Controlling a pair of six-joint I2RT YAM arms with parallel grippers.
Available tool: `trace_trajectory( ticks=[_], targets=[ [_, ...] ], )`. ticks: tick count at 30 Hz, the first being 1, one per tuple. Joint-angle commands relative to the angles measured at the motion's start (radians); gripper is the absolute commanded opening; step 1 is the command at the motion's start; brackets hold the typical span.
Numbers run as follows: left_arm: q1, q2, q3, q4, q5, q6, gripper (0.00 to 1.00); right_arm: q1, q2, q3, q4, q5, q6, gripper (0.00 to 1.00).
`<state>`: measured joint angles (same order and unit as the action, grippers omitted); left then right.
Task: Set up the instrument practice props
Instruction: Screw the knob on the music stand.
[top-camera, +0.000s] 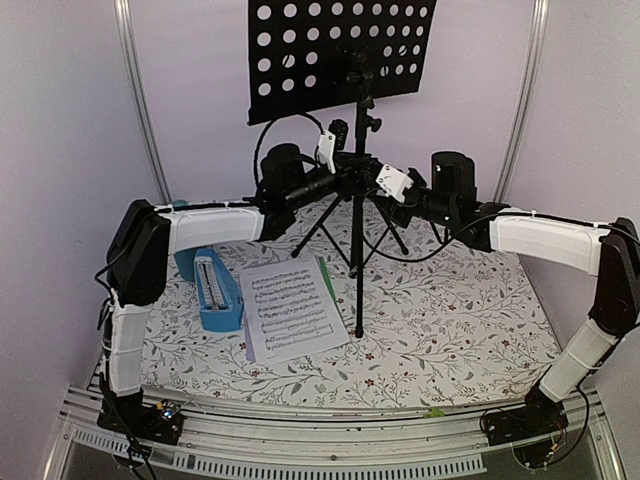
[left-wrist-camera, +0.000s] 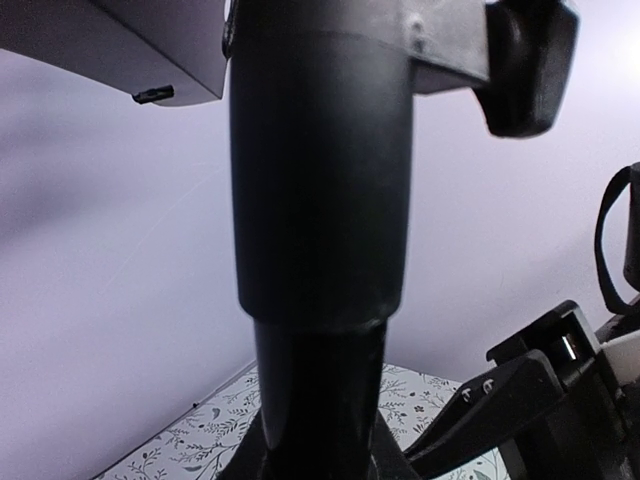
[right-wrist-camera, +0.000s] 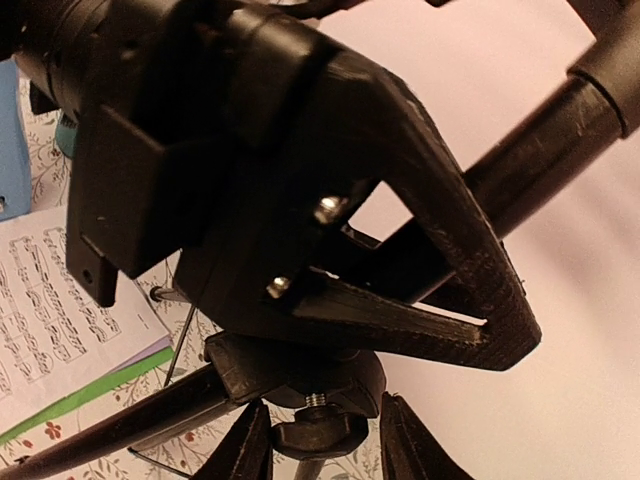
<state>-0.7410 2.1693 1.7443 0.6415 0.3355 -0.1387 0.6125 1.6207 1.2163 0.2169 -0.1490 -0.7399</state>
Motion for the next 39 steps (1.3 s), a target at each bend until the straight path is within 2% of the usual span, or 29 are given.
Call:
trace_trajectory(
  ticks=[1,11,13,18,22,28,39],
  targets=[
    [-0.012,0.006,0.021,-0.083,0.04,0.005,0.0,0.03,0.013,0.008,0.09,0.07,-0.108,0.36],
    [-0.012,0.006,0.024,-0.085,0.043,0.007,0.0,0.049,0.024,-0.018,0.113,0.105,-0.204,0.41],
    [-0.012,0.005,0.024,-0.087,0.043,0.008,0.0,0.049,0.027,-0.019,0.108,0.104,-0.213,0.36],
    [-0.011,0.003,0.021,-0.088,0.043,0.011,0.0,0.048,0.03,-0.014,0.074,0.077,-0.181,0.11],
    [-0.011,0.003,0.024,-0.088,0.044,0.011,0.0,0.039,0.034,0.053,0.022,0.043,-0.109,0.0],
    [-0.012,0.008,0.032,-0.087,0.049,0.01,0.0,0.009,0.036,0.101,-0.033,-0.027,0.028,0.0],
    [-0.012,0.011,0.034,-0.085,0.054,0.008,0.0,-0.071,0.027,0.126,-0.061,-0.196,0.437,0.0]
  ],
)
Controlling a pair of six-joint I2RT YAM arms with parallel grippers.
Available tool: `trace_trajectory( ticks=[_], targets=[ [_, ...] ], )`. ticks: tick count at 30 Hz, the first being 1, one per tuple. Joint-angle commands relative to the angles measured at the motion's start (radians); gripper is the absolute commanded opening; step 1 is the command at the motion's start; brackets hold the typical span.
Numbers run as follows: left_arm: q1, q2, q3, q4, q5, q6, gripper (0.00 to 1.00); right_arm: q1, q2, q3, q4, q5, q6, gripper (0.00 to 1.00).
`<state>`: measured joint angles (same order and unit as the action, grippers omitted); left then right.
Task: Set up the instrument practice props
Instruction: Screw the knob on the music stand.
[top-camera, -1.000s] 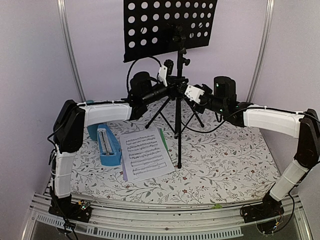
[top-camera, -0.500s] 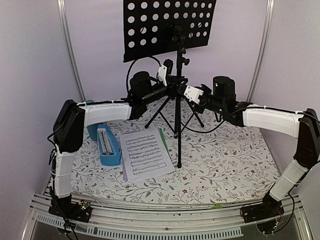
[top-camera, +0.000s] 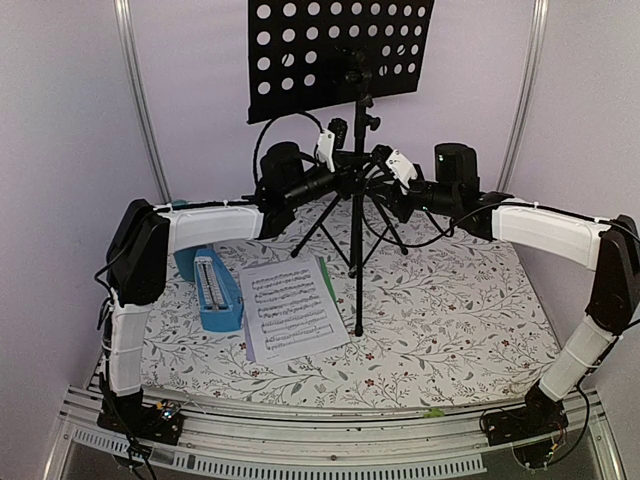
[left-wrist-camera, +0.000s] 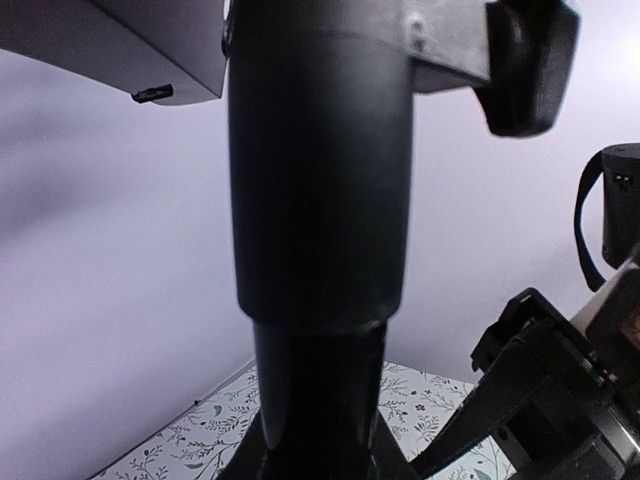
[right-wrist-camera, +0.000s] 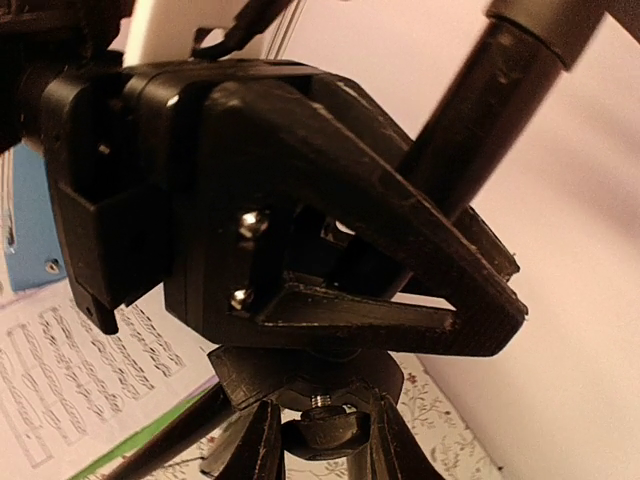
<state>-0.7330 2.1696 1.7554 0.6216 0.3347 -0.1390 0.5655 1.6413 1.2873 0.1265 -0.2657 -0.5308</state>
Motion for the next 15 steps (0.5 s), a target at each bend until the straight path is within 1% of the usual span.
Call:
trace_trajectory(
  ticks=[1,9,15],
  targets=[
    [-0.02,0.01,0.022,-0.065,0.054,0.007,0.0,-0.03,0.009,0.063,0.024,-0.092,0.254,0.0],
    [-0.02,0.006,0.016,-0.064,0.052,0.009,0.0,-0.09,0.056,0.138,0.007,-0.24,0.573,0.0],
    [-0.02,0.004,0.009,-0.057,0.051,0.006,0.0,-0.106,0.09,0.188,-0.014,-0.247,0.779,0.0]
  ],
)
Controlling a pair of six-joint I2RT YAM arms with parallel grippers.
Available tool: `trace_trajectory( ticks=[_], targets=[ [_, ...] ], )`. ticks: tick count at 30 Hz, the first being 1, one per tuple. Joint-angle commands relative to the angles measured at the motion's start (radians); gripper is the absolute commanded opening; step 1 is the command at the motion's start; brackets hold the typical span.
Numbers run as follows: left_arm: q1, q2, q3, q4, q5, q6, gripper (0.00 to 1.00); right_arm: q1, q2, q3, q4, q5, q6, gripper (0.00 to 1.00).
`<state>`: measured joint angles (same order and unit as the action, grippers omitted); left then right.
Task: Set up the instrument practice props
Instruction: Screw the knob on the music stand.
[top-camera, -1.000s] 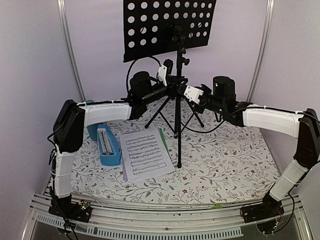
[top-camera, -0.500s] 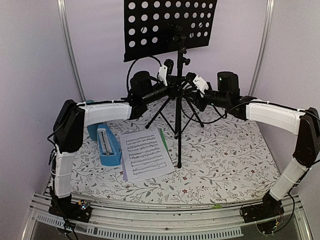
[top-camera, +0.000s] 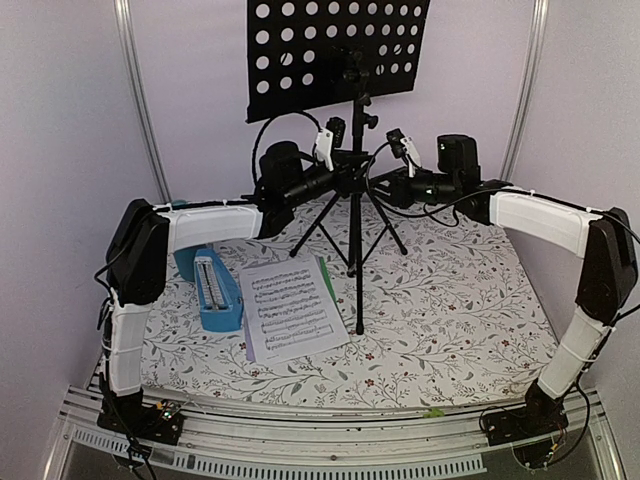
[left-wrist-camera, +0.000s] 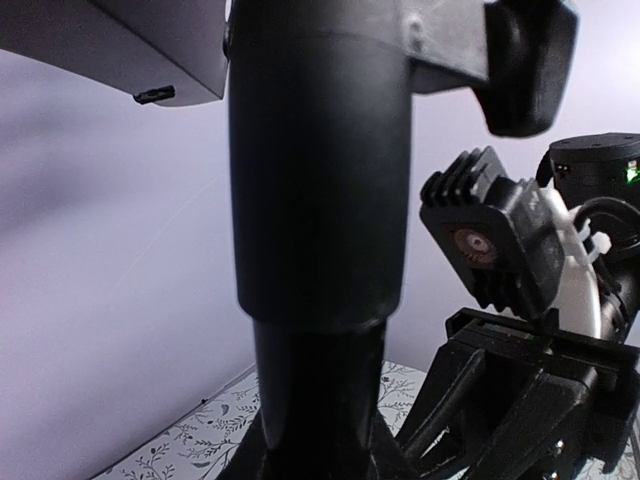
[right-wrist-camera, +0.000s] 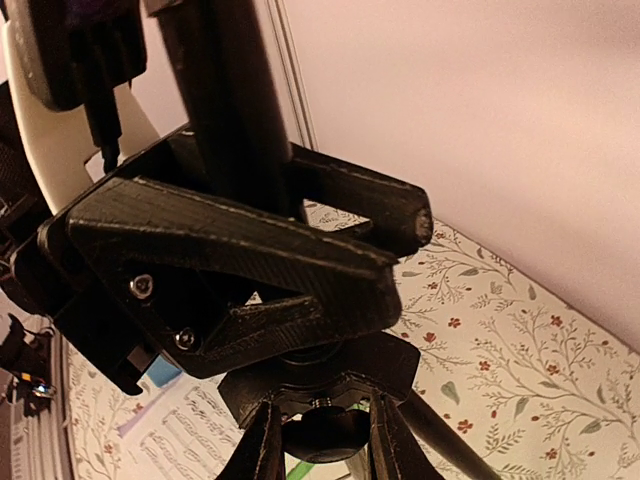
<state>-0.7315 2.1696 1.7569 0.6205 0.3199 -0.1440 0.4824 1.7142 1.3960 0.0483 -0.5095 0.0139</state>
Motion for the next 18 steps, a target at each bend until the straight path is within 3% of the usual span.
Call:
trace_trajectory(
  ticks=[1,6,8,11,18],
  targets=[
    [-0.022,0.004,0.006,-0.055,0.067,0.011,0.0,-0.025,0.022,0.088,0.054,0.002,0.265,0.0],
    [-0.021,0.003,0.002,-0.05,0.068,0.011,0.0,-0.025,0.022,0.121,0.005,0.05,0.37,0.13],
    [-0.021,0.002,-0.002,-0.047,0.068,0.008,0.0,-0.025,0.02,0.131,-0.013,0.072,0.378,0.24],
    [-0.022,0.002,-0.003,-0.043,0.067,0.005,0.0,-0.025,0.018,0.142,-0.036,0.104,0.371,0.33],
    [-0.022,0.005,-0.002,-0.04,0.065,0.0,0.0,-0.025,0.033,0.155,-0.069,0.109,0.368,0.38]
  ],
)
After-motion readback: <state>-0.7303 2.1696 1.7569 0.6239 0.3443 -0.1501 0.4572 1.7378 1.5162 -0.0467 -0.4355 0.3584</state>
